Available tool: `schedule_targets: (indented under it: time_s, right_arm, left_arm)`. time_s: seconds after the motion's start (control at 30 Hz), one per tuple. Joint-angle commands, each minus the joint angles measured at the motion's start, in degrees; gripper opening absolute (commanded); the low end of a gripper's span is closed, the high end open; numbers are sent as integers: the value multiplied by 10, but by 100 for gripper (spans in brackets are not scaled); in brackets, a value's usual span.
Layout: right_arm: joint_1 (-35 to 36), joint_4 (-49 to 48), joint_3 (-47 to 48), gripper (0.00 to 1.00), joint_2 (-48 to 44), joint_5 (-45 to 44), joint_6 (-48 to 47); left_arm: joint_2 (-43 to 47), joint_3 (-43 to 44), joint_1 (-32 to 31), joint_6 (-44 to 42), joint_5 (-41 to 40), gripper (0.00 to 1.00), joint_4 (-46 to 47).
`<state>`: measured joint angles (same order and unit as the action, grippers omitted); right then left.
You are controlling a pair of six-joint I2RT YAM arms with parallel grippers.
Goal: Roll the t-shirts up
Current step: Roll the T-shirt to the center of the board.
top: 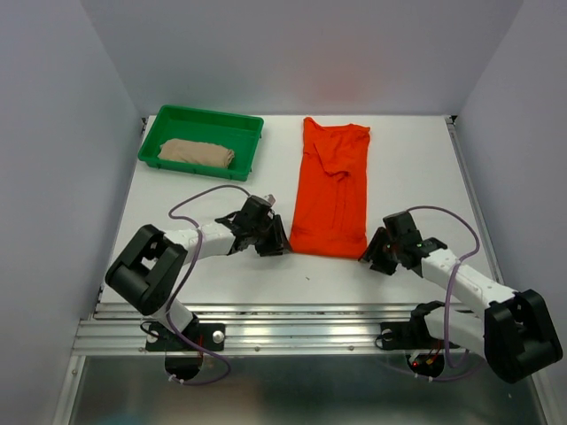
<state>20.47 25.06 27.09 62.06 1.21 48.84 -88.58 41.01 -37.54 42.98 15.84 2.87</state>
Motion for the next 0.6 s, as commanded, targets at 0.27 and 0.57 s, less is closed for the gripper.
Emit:
schedule_targets:
  time_s: [0.27, 0.57]
  right_arm:
    - [-10, -70, -19, 45, -2, 8, 24]
    - [-21, -86, -17, 41, 12, 7, 21]
  left_arm:
    - [-27, -16, -9, 12, 16, 42, 49]
    - [-35, -12, -10, 16, 2, 39, 50]
